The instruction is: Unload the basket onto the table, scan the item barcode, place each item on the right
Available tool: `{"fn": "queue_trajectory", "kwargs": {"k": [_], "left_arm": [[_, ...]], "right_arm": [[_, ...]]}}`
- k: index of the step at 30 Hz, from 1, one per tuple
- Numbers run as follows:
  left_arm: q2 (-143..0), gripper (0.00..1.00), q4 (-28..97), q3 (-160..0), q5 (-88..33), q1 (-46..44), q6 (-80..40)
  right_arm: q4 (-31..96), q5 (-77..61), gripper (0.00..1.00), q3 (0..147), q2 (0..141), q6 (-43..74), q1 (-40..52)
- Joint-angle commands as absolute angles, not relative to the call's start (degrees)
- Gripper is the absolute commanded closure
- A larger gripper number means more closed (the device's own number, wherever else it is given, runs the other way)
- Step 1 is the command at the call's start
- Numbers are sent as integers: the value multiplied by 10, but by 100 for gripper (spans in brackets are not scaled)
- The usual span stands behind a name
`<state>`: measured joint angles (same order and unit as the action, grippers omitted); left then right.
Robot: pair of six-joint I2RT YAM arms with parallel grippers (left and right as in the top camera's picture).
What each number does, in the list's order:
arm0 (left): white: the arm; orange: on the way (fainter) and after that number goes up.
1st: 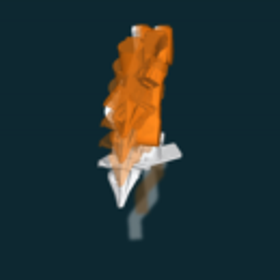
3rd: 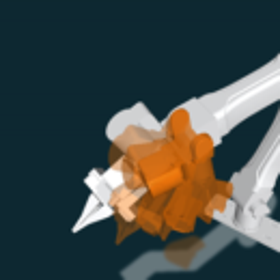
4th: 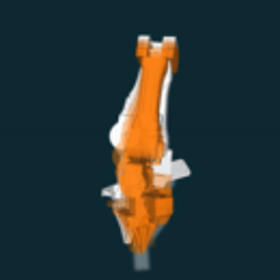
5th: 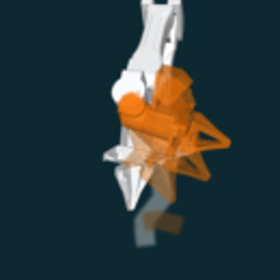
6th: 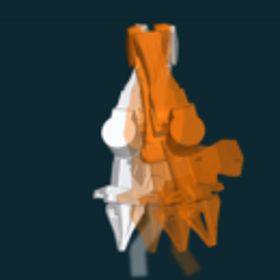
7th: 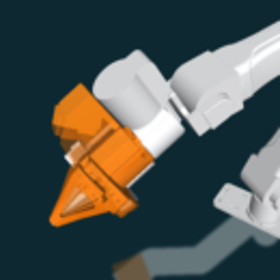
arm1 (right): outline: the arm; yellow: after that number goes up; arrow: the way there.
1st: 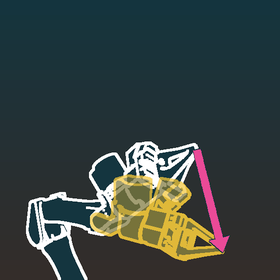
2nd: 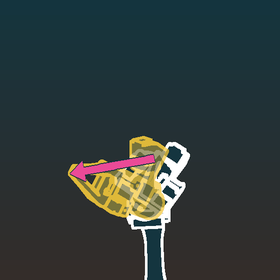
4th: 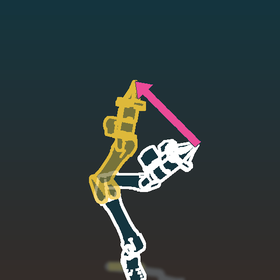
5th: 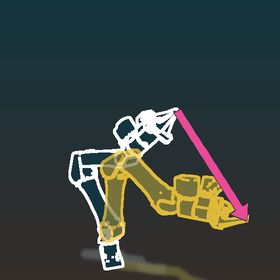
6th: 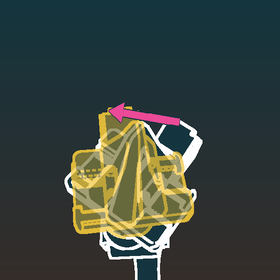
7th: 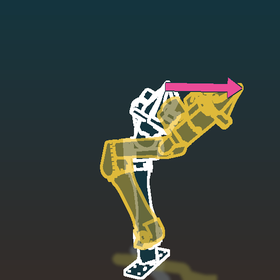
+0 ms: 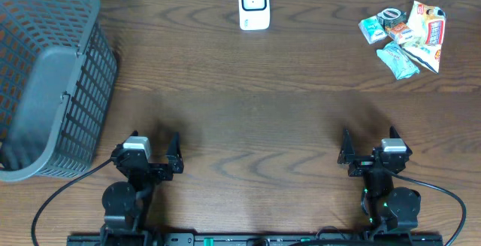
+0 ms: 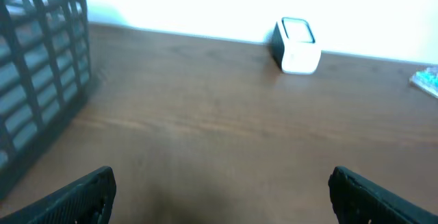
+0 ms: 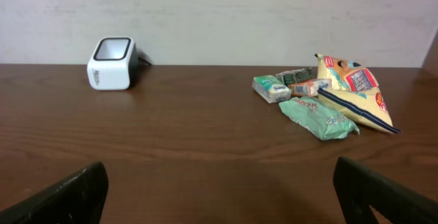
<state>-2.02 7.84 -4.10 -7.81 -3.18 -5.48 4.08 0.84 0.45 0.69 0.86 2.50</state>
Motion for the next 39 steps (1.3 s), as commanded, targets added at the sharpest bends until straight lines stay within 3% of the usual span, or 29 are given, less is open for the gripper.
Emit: {"fn": "queue_trajectory", "kwargs": {"k": [1, 8, 39], "left_arm": [[-1, 2, 50, -23, -79, -25, -45], [-1, 2, -12, -2, -79, -19, -45], [-1, 2, 38, -2, -63, -33, 8]], "right_arm": [[43, 9, 1, 3, 3, 16, 28], [43, 9, 1, 3, 3, 16, 28], [43, 9, 1, 3, 3, 16, 28]]}}
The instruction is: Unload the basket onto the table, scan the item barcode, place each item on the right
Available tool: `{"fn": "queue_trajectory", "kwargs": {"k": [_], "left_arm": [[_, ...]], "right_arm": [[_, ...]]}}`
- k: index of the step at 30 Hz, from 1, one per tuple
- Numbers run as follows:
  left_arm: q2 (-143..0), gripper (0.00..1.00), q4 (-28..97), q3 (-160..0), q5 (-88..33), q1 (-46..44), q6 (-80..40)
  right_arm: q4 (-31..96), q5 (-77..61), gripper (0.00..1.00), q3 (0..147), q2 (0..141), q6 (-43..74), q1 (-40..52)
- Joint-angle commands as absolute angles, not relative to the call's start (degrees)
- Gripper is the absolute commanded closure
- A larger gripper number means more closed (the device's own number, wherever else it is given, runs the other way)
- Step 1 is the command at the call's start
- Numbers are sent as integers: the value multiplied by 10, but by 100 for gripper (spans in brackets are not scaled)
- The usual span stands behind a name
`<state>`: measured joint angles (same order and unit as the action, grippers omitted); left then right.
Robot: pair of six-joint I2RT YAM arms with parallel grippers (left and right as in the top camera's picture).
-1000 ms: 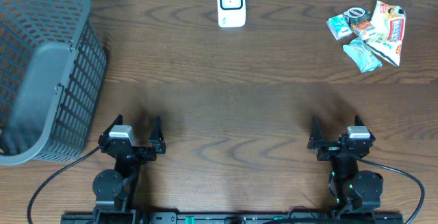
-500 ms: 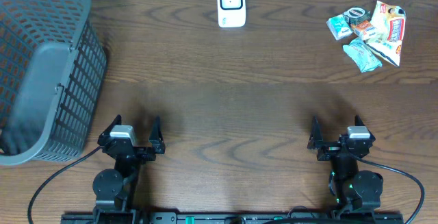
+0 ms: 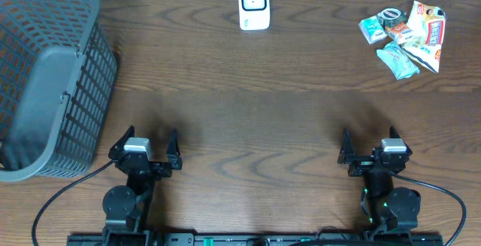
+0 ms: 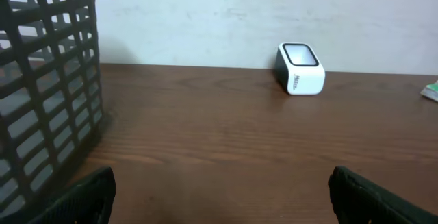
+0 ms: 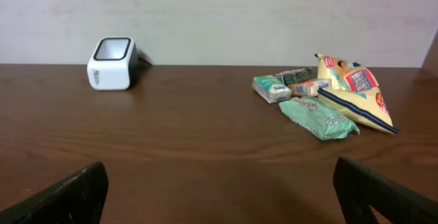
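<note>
A white barcode scanner stands at the table's far edge, also visible in the left wrist view and right wrist view. A pile of small packaged items lies at the far right, with a yellow snack bag and a green packet among them. My left gripper rests open near the front left, holding nothing. Open too and holding nothing, my right gripper sits near the front right.
A large dark grey slatted basket fills the left side of the table and shows at the left in the left wrist view. A pale wall runs behind the table's far edge.
My left gripper has turned slightly, so it now faces straight ahead and its view is level and sharp. The right arm and the items have not moved.
</note>
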<state>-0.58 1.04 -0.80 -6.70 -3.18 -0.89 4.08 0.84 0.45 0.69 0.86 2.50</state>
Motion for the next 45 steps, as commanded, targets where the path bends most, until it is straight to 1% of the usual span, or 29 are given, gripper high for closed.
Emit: {"fn": "queue_trajectory", "kwargs": {"k": [1, 7, 45], "left_arm": [[-1, 2, 39, -2, -57, -33, 4], [-1, 2, 43, -2, -19, -33, -18], [-1, 2, 42, -2, -12, -26, 2]], "right_arm": [[43, 9, 1, 3, 3, 16, 28], [43, 9, 1, 3, 3, 16, 28], [43, 9, 1, 3, 3, 16, 28]]}}
